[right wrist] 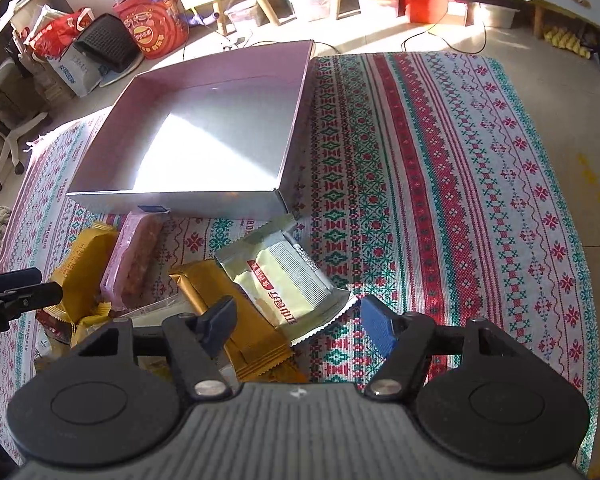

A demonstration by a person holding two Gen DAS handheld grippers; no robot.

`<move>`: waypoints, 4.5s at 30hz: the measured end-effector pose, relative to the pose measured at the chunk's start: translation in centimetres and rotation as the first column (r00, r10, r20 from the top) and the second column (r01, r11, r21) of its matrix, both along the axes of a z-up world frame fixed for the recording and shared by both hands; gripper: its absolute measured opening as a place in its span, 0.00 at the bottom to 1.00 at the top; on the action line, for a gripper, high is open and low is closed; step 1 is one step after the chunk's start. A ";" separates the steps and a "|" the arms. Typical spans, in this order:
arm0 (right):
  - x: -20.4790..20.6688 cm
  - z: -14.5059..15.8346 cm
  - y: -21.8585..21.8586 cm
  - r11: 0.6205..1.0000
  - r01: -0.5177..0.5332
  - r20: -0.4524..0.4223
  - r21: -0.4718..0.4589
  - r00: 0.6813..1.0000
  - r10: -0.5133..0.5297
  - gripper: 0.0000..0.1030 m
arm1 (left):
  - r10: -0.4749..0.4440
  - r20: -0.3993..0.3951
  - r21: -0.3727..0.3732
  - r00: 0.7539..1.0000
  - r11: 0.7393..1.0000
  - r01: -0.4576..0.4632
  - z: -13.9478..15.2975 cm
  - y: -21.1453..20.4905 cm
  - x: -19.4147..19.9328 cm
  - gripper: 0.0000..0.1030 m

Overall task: Organize snacks
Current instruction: 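Grasp the yellow waffle sandwich pack with the left gripper while the right grasps the cream packet, then carry both packs into the pink box and open both grippers, then move both tools back over the snack pile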

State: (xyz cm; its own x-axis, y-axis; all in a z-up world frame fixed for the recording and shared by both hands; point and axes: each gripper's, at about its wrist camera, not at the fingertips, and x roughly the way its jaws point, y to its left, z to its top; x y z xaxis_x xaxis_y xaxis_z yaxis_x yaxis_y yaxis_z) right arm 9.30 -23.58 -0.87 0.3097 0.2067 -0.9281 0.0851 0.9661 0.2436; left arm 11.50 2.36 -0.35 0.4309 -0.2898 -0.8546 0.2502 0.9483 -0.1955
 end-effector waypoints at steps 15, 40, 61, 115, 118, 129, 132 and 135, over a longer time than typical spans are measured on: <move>1.5 -2.5 1.7 0.994 -0.088 -0.022 -0.062 0.996 0.087 0.61 | 0.017 -0.085 0.018 0.996 1.000 -0.015 -3.5 -1.3 3.2 0.49; -0.1 0.1 1.7 0.995 -0.079 0.056 -0.055 0.995 0.082 0.43 | 0.052 0.002 -0.035 0.999 0.998 -0.052 -0.4 0.9 0.8 0.45; 4.7 2.7 1.6 0.992 -0.001 0.237 0.124 0.971 -0.029 0.43 | 0.126 0.186 -0.016 0.974 0.992 -0.125 0.9 -2.7 8.7 0.45; -3.7 4.0 2.2 0.985 -0.170 0.361 -0.027 0.917 0.169 0.97 | 0.086 0.219 -0.008 0.972 0.996 -0.086 1.5 0.9 -3.9 1.00; -4.5 3.8 2.1 0.984 -0.174 0.369 -0.038 0.913 0.176 0.99 | 0.078 0.224 -0.009 0.971 0.997 -0.077 1.4 1.6 -4.7 1.00; -7.7 2.3 3.1 0.969 -0.245 0.377 -0.040 0.894 0.242 0.99 | 0.056 0.247 -0.010 0.967 0.998 -0.056 0.1 3.5 -7.6 1.00; -8.6 1.9 3.1 0.965 -0.256 0.384 -0.050 0.887 0.255 0.99 | 0.040 0.238 -0.006 0.970 0.999 -0.040 -0.6 4.0 -8.3 1.00; -9.1 1.4 3.0 0.960 -0.267 0.380 -0.086 0.882 0.280 0.99 | 0.026 0.226 0.005 0.974 1.000 -0.028 -1.4 4.2 -8.6 1.00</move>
State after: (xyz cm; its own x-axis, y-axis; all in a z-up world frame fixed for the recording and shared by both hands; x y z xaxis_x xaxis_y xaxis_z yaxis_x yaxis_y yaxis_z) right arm 0.21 -20.56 0.48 0.5782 0.3091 -0.7551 -0.2780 0.9447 0.1739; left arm 2.87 6.59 -1.71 0.6204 -0.2688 -0.7368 0.2609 0.9567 -0.1294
